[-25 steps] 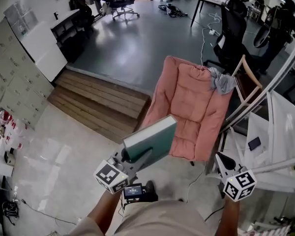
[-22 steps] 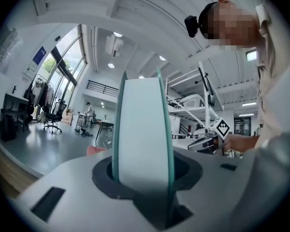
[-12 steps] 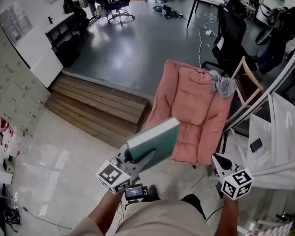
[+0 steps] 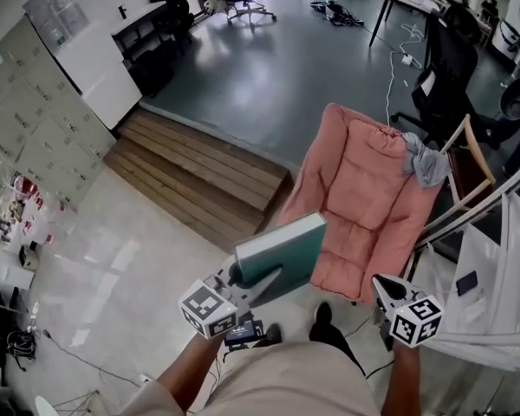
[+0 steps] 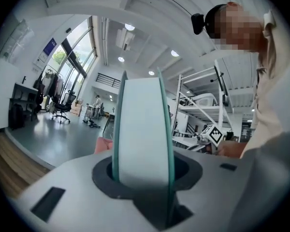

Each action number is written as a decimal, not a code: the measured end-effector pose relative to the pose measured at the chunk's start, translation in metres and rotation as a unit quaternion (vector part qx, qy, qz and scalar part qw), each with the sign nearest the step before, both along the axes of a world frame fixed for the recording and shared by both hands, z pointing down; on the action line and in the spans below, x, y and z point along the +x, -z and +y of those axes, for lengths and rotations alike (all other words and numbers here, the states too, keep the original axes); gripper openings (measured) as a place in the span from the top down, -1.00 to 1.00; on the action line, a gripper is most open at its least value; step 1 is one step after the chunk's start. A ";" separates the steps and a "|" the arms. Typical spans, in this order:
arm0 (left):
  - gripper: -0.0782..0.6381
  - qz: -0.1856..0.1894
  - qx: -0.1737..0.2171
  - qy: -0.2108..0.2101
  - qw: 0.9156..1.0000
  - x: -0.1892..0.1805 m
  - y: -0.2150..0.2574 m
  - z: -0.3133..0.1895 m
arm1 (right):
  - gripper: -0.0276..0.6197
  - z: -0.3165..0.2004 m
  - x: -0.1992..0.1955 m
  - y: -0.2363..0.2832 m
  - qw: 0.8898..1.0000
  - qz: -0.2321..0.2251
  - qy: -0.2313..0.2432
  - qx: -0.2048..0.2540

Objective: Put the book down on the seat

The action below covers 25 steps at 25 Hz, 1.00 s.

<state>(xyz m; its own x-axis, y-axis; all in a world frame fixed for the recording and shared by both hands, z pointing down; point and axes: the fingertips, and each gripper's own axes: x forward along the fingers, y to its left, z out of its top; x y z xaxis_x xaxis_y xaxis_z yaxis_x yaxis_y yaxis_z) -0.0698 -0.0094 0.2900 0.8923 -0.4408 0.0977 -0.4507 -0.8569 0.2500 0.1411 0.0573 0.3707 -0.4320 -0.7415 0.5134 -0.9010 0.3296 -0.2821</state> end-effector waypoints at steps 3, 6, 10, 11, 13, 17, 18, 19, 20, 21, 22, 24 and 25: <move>0.35 0.005 0.005 0.039 0.999 0.002 0.020 -0.012 | 0.93 -0.033 -0.001 0.006 0.999 -0.009 0.047 0.007; 0.35 0.002 0.008 0.077 0.997 0.004 0.030 -0.029 | 0.93 -0.072 0.001 0.024 0.996 0.002 0.083 0.031; 0.35 0.010 0.014 0.111 0.994 0.013 0.022 -0.040 | 0.93 -0.110 0.003 0.028 0.991 0.009 0.129 0.038; 0.35 0.010 0.012 0.120 0.993 0.013 0.019 -0.043 | 0.93 -0.116 0.002 0.025 0.990 0.008 0.139 0.037; 0.35 0.004 0.007 0.139 0.990 0.008 0.012 -0.049 | 0.93 -0.127 -0.002 0.021 0.987 0.005 0.154 0.032; 0.35 -0.003 -0.001 0.169 0.986 -0.008 -0.004 -0.059 | 0.93 -0.142 -0.010 0.010 0.984 0.005 0.178 0.021; 0.35 -0.007 -0.006 0.179 0.984 -0.012 -0.006 -0.062 | 0.93 -0.145 -0.011 0.007 0.983 0.005 0.183 0.018; 0.35 -0.009 -0.010 0.188 0.982 -0.015 -0.010 -0.064 | 0.93 -0.148 -0.011 0.004 0.982 0.005 0.187 0.015; 0.35 -0.011 -0.012 0.195 0.981 -0.017 -0.014 -0.067 | 0.93 -0.152 -0.010 0.001 0.982 0.004 0.189 0.013; 0.35 -0.013 -0.012 0.201 0.980 -0.020 -0.019 -0.070 | 0.93 -0.155 -0.010 -0.002 0.981 0.002 0.192 0.011; 0.35 -0.015 -0.012 0.205 0.978 -0.021 -0.022 -0.074 | 0.93 -0.158 -0.010 -0.004 0.981 0.001 0.194 0.010; 0.35 -0.021 -0.016 0.216 0.976 -0.023 -0.023 -0.080 | 0.93 -0.163 -0.011 -0.007 0.980 -0.002 0.200 0.008; 0.35 -0.023 -0.017 0.221 0.975 -0.024 -0.023 -0.083 | 0.93 -0.165 -0.011 -0.009 0.979 -0.002 0.203 0.007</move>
